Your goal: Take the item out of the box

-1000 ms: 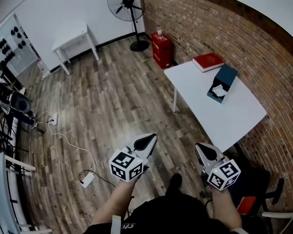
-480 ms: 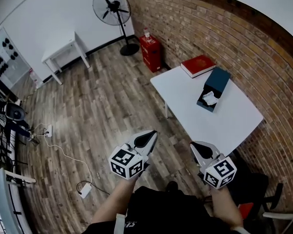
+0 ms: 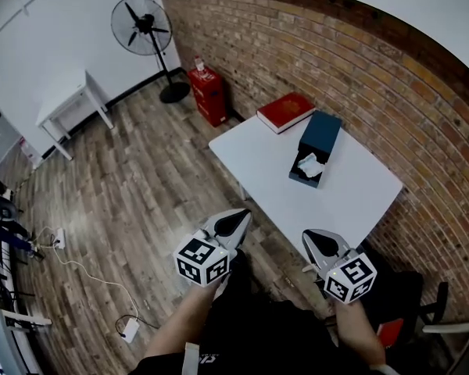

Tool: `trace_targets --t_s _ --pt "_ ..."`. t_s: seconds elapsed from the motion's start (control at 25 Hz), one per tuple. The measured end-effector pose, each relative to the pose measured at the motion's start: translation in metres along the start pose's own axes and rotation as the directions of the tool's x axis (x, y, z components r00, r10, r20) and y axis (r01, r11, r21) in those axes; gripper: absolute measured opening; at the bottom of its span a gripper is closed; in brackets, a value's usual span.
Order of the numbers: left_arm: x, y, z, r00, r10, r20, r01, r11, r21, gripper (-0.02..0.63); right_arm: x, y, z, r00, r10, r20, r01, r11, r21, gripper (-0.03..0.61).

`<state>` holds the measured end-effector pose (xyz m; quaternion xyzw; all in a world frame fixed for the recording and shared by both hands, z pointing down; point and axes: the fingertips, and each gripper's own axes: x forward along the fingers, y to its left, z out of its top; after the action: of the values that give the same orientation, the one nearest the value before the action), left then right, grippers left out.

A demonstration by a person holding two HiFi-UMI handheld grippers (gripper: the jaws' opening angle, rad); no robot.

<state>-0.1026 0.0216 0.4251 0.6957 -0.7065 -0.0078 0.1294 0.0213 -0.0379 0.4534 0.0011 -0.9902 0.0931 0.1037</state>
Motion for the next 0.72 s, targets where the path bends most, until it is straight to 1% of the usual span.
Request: trace_targets --t_s 0.16,0.4,0.48,0.6,0.64,0.72 --pt "0.040 0.024 0.005 0.998 -0.065 -0.010 0.065 0.998 0.002 -0.002 0.016 -0.032 0.001 0.997 -0.070 -0.019 0.070 0.997 0.012 0.000" --pt "0.102 0.080 0.020 0.988 -0.147 -0.035 0.148 0.989 0.016 -0.002 0.068 -0.089 0.011 0.985 -0.167 -0.038 0.169 0.985 0.041 0.000" --pt "0.119 0.101 0.027 0.985 -0.164 -0.044 0.166 0.985 0.037 -0.002 0.090 -0.100 0.016 0.982 -0.181 -0.049 0.183 0.982 0.046 0.000" --pt "0.143 0.129 0.035 0.978 -0.191 -0.080 0.199 0.974 0.109 -0.002 0.123 -0.113 0.029 0.976 -0.206 -0.063 0.209 0.977 0.039 0.000" --pt "0.152 0.137 0.038 0.974 -0.211 -0.086 0.220 0.968 0.119 -0.002 0.133 -0.117 0.034 0.973 -0.220 -0.063 0.223 0.974 0.039 0.000" --pt "0.170 0.150 0.047 0.962 -0.260 -0.080 0.268 0.957 0.112 -0.002 0.151 -0.128 0.041 0.967 -0.248 -0.064 0.251 0.967 0.042 0.000"
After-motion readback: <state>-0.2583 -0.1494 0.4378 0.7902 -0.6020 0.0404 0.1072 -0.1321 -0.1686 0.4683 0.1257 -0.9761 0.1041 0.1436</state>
